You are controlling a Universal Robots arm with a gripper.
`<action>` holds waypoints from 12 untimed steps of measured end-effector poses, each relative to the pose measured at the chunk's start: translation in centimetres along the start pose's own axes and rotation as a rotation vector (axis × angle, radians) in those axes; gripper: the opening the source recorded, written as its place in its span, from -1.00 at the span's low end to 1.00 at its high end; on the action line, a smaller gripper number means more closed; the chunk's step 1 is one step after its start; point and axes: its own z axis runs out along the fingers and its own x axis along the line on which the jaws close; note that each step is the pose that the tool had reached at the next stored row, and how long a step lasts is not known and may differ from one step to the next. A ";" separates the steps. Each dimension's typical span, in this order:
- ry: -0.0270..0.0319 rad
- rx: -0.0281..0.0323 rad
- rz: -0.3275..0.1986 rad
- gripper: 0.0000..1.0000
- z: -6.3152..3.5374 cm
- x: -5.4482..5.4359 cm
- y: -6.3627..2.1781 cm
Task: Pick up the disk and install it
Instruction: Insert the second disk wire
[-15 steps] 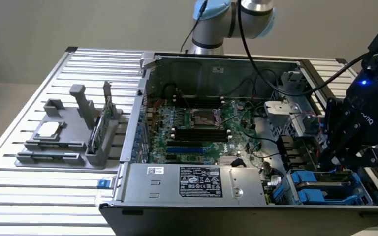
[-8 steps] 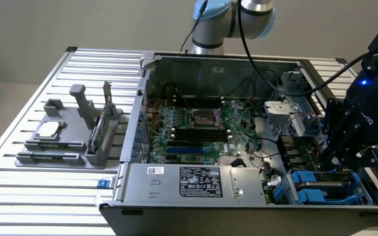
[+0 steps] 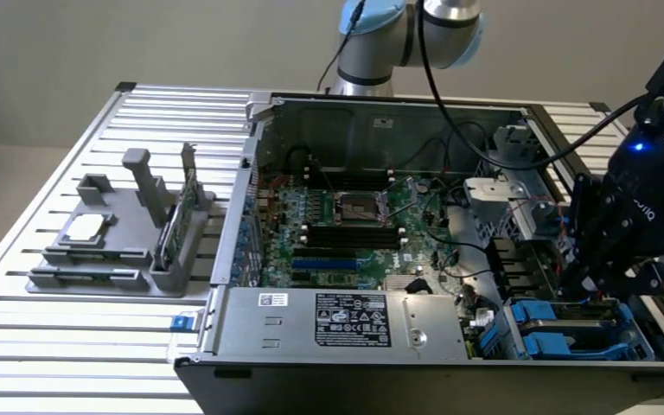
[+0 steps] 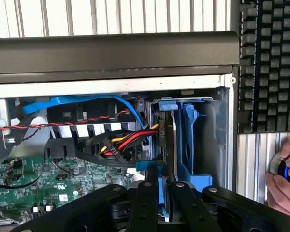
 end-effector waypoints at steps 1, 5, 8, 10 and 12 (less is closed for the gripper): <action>0.0006 0.0000 0.000 -0.67 0.01 0.0 0.04; 0.0036 0.0002 0.000 -0.67 0.08 -0.3 0.21; 0.0058 0.0004 0.000 -0.67 0.24 -0.5 0.25; 0.0070 0.0001 0.000 -0.67 0.40 -0.5 0.26; 0.0076 -0.0007 -0.001 -0.67 0.50 -0.5 0.27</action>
